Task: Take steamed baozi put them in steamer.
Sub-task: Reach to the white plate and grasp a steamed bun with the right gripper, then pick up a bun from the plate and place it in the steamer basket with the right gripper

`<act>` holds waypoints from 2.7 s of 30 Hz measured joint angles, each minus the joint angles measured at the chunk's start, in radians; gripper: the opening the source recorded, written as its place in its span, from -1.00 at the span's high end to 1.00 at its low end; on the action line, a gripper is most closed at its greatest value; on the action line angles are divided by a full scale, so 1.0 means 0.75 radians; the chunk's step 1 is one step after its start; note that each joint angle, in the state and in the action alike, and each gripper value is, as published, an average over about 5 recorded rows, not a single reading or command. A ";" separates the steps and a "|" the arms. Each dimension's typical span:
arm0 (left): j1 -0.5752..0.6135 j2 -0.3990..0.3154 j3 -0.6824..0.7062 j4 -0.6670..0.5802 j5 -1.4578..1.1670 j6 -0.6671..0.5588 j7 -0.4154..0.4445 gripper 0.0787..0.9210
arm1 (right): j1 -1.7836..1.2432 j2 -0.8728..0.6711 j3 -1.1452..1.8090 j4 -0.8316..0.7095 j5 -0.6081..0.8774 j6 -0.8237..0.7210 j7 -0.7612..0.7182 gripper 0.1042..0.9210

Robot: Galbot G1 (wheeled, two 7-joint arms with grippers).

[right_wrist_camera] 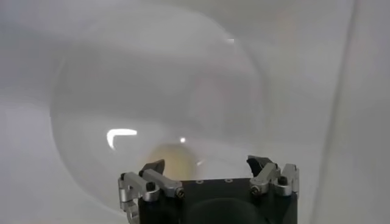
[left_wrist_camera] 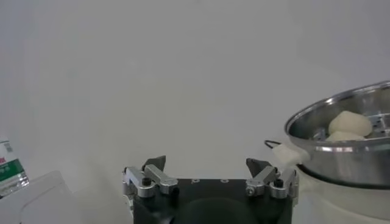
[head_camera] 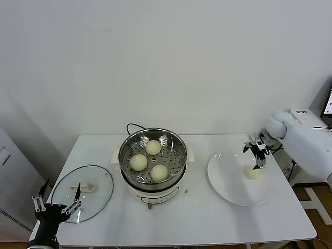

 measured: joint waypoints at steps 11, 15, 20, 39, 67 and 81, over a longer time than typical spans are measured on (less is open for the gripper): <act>0.011 0.000 -0.009 -0.002 0.005 -0.004 0.000 -0.77 | -0.111 0.046 0.096 -0.085 -0.079 -0.012 0.059 -0.75; 0.011 0.000 -0.011 -0.001 0.005 -0.004 0.000 -0.77 | -0.126 0.056 0.110 -0.107 -0.101 -0.020 0.071 -0.69; 0.012 0.000 -0.012 0.000 0.003 -0.006 0.000 -0.77 | -0.136 0.058 0.116 -0.121 -0.109 -0.037 0.076 -0.45; 0.015 0.000 -0.026 0.001 -0.022 -0.019 0.000 -0.77 | 0.181 0.025 -0.184 0.053 0.284 -0.199 0.070 0.16; 0.024 0.000 -0.052 0.007 -0.080 -0.041 -0.002 -0.77 | 0.715 0.442 -0.794 0.483 1.069 -0.704 0.236 0.16; 0.022 0.000 -0.073 0.032 -0.109 -0.052 -0.002 -0.77 | 0.638 0.512 -0.833 0.445 1.010 -0.750 0.259 -0.05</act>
